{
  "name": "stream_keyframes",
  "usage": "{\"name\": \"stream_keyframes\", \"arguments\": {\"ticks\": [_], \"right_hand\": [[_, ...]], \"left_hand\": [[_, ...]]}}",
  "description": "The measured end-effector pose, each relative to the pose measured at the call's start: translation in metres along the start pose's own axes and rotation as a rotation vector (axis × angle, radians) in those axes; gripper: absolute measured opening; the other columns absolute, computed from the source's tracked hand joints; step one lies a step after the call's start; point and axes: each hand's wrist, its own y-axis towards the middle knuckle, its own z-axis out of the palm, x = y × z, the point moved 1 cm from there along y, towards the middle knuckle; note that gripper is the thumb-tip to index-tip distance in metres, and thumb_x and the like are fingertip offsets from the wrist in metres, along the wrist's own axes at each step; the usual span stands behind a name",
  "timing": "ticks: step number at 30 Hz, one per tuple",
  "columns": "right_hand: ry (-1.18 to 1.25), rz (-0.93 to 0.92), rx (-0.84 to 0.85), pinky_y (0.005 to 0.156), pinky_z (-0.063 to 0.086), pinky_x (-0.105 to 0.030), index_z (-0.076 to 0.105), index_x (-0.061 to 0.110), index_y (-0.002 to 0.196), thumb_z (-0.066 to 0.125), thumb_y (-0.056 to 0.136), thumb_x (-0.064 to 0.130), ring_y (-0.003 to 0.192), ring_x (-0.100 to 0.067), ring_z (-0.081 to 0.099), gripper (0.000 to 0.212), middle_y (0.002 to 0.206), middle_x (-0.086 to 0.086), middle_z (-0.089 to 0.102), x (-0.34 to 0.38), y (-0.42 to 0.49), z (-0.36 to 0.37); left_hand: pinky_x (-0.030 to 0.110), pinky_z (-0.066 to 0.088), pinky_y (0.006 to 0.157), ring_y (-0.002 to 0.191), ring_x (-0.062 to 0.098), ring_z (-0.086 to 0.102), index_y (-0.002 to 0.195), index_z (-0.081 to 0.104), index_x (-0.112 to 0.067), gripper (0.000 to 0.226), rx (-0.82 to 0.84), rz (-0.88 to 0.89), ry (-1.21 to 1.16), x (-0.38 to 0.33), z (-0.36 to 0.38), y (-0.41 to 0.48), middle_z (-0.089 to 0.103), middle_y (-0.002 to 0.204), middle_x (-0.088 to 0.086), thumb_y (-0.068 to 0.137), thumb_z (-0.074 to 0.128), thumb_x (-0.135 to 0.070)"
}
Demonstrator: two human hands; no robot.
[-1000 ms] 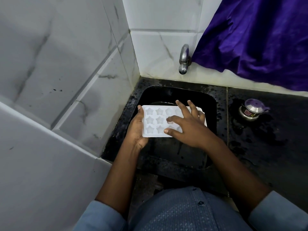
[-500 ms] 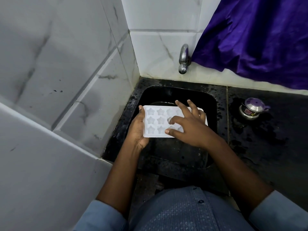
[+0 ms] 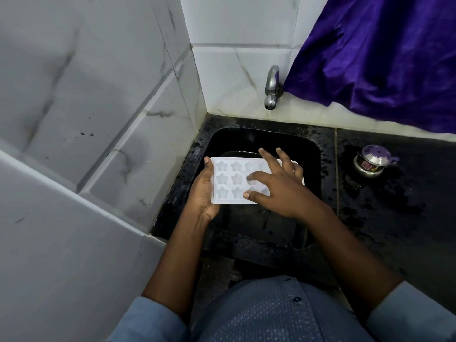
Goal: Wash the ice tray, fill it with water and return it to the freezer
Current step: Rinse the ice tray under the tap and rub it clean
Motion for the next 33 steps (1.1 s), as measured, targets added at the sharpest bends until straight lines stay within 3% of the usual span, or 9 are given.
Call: {"name": "stream_keyframes", "arguments": {"ticks": [2,5,8,12,19,24,30,33], "right_hand": [[-0.018,0.012,0.031,0.120,-0.002,-0.053,0.057,0.050,0.132,0.048,0.090,0.079,0.157,-0.023,-0.021,0.052,0.175,0.007,-0.005,0.0007,-0.0004,0.0014],[0.011,0.006,0.025,0.118,-0.006,-0.047,0.057,0.050,0.128,0.050,0.090,0.078,0.157,-0.021,-0.020,0.047,0.175,0.008,-0.003,-0.0001,-0.0025,0.0033],[0.053,0.000,-0.007,0.119,-0.003,-0.050,0.058,0.047,0.120,0.052,0.091,0.076,0.157,-0.019,-0.020,0.041,0.175,0.008,-0.002,0.0001,-0.0034,0.0035],[0.012,0.014,0.032,0.120,0.001,-0.054,0.057,0.048,0.127,0.051,0.091,0.076,0.157,-0.022,-0.020,0.046,0.175,0.007,-0.004,0.0007,-0.0038,0.0042],[0.045,-0.002,-0.019,0.119,-0.001,-0.051,0.061,0.045,0.117,0.048,0.089,0.078,0.158,-0.020,-0.020,0.045,0.175,0.007,0.000,-0.0016,-0.0042,0.0013],[-0.011,0.010,0.026,0.120,0.002,-0.054,0.059,0.048,0.128,0.049,0.091,0.077,0.158,-0.023,-0.019,0.048,0.175,0.007,-0.002,-0.0011,-0.0047,0.0015],[0.053,-0.014,-0.028,0.118,-0.004,-0.046,0.061,0.045,0.116,0.052,0.091,0.075,0.157,-0.018,-0.019,0.041,0.175,0.009,0.000,-0.0034,-0.0063,0.0010],[0.018,0.001,0.013,0.119,-0.001,-0.051,0.060,0.048,0.124,0.051,0.091,0.075,0.157,-0.021,-0.019,0.043,0.175,0.008,-0.001,-0.0037,-0.0060,0.0008]], "left_hand": [[0.064,0.048,0.114,0.133,0.048,0.063,0.150,0.058,-0.004,0.087,0.004,-0.001,-0.008,0.0000,-0.0011,0.0009,0.067,0.142,0.027,0.104,0.035,-0.074],[0.062,0.050,0.111,0.133,0.048,0.063,0.150,0.058,-0.004,0.088,0.015,-0.006,-0.012,0.0002,-0.0019,0.0000,0.066,0.143,0.027,0.104,0.035,-0.075],[0.057,0.057,0.101,0.128,0.045,0.067,0.148,0.060,-0.004,0.086,0.010,0.004,-0.006,0.0011,-0.0005,-0.0015,0.067,0.142,0.026,0.104,0.036,-0.074],[0.052,0.064,0.089,0.120,0.041,0.073,0.147,0.061,-0.005,0.085,0.014,0.012,0.011,0.0018,0.0005,-0.0017,0.071,0.137,0.024,0.104,0.036,-0.074],[0.056,0.057,0.102,0.130,0.045,0.066,0.150,0.059,-0.005,0.087,0.013,0.011,0.031,0.0041,0.0008,-0.0009,0.068,0.142,0.025,0.103,0.037,-0.075],[0.053,0.062,0.093,0.125,0.043,0.070,0.150,0.059,-0.005,0.085,0.020,0.023,0.026,0.0026,0.0022,-0.0018,0.069,0.140,0.024,0.105,0.036,-0.073],[0.053,0.063,0.093,0.127,0.044,0.069,0.150,0.058,-0.004,0.086,0.025,0.019,0.024,0.0043,0.0032,-0.0047,0.069,0.140,0.024,0.105,0.036,-0.073],[0.055,0.060,0.097,0.129,0.045,0.067,0.150,0.058,-0.004,0.086,0.034,0.017,0.020,0.0039,0.0044,-0.0054,0.068,0.141,0.025,0.105,0.035,-0.073]]}}
